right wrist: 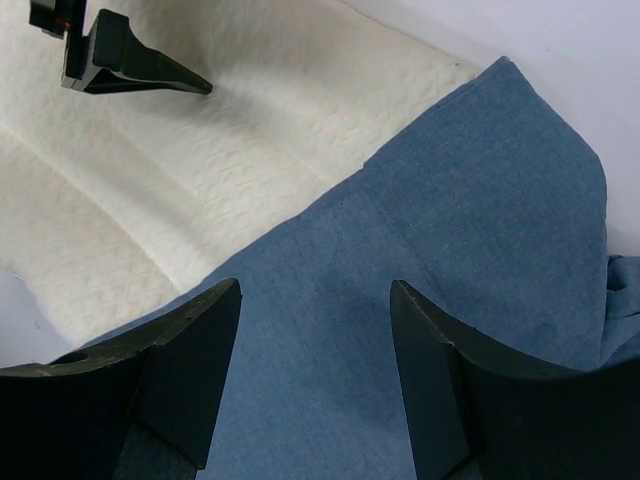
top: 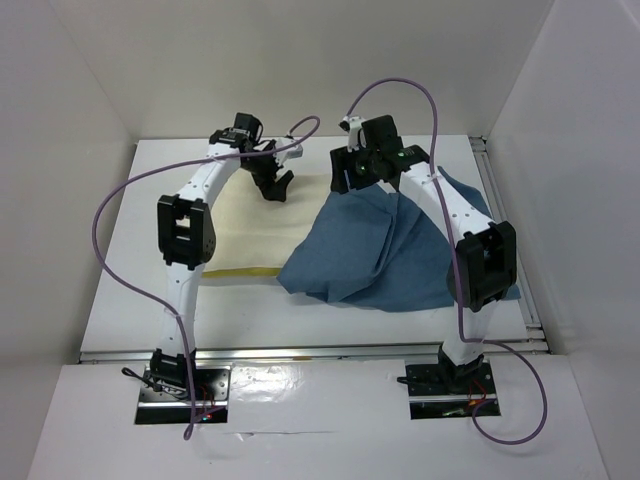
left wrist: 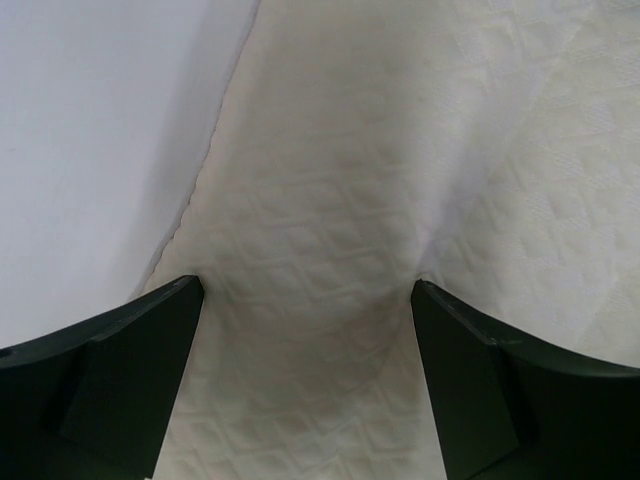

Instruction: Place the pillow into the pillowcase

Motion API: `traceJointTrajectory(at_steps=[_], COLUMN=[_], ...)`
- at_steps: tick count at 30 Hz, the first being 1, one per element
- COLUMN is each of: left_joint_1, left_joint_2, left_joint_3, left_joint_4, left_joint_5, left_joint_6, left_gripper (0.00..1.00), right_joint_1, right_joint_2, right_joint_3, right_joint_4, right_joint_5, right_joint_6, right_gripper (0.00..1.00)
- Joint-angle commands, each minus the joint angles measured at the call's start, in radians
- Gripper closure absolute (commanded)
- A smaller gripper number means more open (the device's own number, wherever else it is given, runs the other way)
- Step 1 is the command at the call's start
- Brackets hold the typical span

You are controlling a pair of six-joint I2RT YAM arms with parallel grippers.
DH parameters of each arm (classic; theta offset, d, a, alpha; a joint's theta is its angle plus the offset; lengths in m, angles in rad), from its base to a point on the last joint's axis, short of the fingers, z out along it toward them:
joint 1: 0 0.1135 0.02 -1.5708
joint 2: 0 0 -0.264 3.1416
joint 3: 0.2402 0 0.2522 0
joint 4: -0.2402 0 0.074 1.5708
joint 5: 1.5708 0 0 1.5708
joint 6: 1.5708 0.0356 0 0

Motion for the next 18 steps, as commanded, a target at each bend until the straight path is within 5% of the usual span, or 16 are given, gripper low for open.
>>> traceJointTrajectory(at_steps=[1, 4, 7, 10, 18], left_joint_1=[0.005, 0.005, 0.005, -0.015, -0.005], left_joint_2=[0.049, 0.060, 0.081, 0.081, -0.144], left_joint_3=[-0.016, -0.070, -0.094, -0.129, -0.392], left_joint_4=[0.025, 0.046, 0.047, 0.025, 0.235], left_joint_5=[0.036, 0.036, 0.046, 0.008, -0.046], left_joint_6=[0.047, 0.028, 0.028, 0.028, -0.044], left_gripper=[0.00, 0.05, 0.36, 1.00, 1.00], right_joint_1=[0.002, 0.002, -0.009, -0.047, -0.163], right_joint_2=[-0.029, -0.009, 0.012, 0.054, 0.205], right_joint_3=[0.007, 0.016, 0.016, 0.016, 0.185], right_joint_4=[0.005, 0.005, 0.015, 0.025, 0.016], right_joint_5=[0.025, 0.047, 0.059, 0.070, 0.009], right_joint_6=[-0.023, -0.032, -0.032, -0.018, 0.080], right_gripper=[0.31, 0.31, 0.30, 0.29, 0.28])
